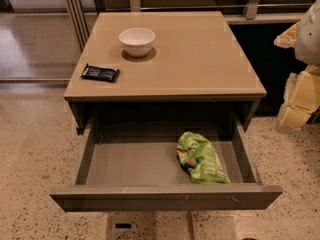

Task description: Pick green rice chip bag from top drawer and place on counter

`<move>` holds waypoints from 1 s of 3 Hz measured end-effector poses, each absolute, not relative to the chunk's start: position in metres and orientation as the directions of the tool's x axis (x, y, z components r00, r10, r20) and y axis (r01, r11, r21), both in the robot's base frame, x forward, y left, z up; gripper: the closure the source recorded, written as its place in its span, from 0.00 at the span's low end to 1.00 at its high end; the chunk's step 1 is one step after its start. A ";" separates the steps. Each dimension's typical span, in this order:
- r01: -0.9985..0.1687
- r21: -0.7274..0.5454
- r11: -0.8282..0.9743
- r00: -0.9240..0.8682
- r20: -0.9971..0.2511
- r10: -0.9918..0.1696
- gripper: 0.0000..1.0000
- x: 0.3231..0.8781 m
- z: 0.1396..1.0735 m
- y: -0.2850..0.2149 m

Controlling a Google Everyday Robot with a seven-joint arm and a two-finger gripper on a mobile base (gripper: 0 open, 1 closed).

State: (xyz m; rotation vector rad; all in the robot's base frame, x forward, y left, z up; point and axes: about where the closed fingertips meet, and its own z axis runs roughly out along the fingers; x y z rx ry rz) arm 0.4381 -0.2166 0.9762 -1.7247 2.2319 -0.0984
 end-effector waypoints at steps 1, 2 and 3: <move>-0.931 -0.246 0.270 -0.221 -0.207 -0.953 0.00 0.438 0.976 -0.217; -0.931 -0.246 0.270 -0.221 -0.207 -0.953 0.19 0.438 0.976 -0.217; -0.925 -0.247 0.290 -0.228 -0.251 -0.941 0.42 0.442 0.959 -0.217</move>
Offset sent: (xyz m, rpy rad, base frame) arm 0.0000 0.0000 0.0000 0.0000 0.0000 0.0000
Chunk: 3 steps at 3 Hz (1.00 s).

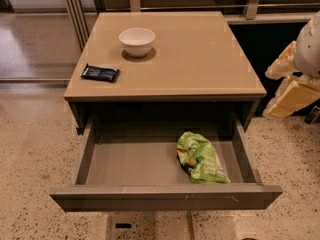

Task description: Pick green rice chip bag from top drawer and place on counter

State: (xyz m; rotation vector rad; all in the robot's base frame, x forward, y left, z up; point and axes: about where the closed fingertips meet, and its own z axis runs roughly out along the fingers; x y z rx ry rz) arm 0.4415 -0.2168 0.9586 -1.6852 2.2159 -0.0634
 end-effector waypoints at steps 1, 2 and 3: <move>-0.925 -0.223 0.306 -0.223 -0.332 -0.917 0.66 0.445 0.918 -0.212; -0.931 -0.183 0.315 -0.218 -0.415 -0.883 0.89 0.447 0.866 -0.207; -0.942 -0.124 0.313 -0.224 -0.462 -0.858 1.00 0.447 0.814 -0.205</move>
Offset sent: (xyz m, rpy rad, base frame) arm 0.0094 0.0144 -0.1605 0.3038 0.0321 0.0257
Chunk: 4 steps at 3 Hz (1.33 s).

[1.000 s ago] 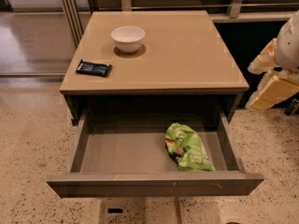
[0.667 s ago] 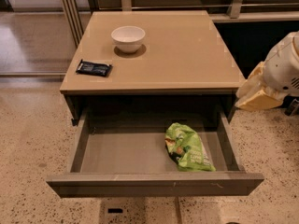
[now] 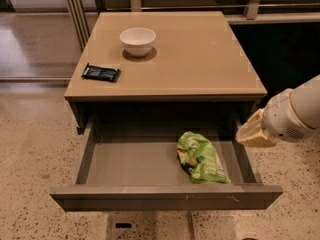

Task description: Pick green rice chip bag from top drawer and place on counter

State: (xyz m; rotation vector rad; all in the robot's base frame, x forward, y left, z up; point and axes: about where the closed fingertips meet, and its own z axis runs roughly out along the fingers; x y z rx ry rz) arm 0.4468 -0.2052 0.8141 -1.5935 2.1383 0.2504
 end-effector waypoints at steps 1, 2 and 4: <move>-0.943 -0.119 0.312 -0.225 -0.464 -0.857 1.00 0.447 0.809 -0.205; -0.946 -0.121 0.300 -0.211 -0.472 -0.856 1.00 0.446 0.799 -0.205; -0.962 -0.093 0.258 -0.169 -0.539 -0.825 0.75 0.458 0.759 -0.192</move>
Offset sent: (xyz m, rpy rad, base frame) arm -0.0027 -0.0018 -0.0335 0.0264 -0.0119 0.0339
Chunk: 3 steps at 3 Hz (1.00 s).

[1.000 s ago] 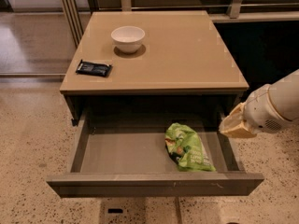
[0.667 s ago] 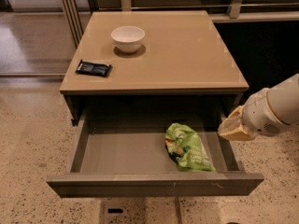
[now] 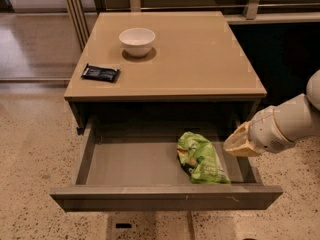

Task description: Pick green rice chip bag from top drawer and place on counter

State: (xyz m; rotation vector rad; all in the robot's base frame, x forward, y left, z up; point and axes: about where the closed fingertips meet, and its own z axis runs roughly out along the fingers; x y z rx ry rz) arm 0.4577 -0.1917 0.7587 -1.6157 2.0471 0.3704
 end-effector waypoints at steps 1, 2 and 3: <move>-0.968 -0.052 0.247 -0.175 -0.565 -0.806 0.52 0.466 0.741 -0.186; -0.969 -0.014 0.248 -0.193 -0.587 -0.786 0.29 0.472 0.721 -0.183; -0.968 0.010 0.252 -0.207 -0.604 -0.770 0.11 0.476 0.707 -0.181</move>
Offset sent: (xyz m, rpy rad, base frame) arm 0.0223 0.0100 -0.0615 0.1174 0.0978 0.0086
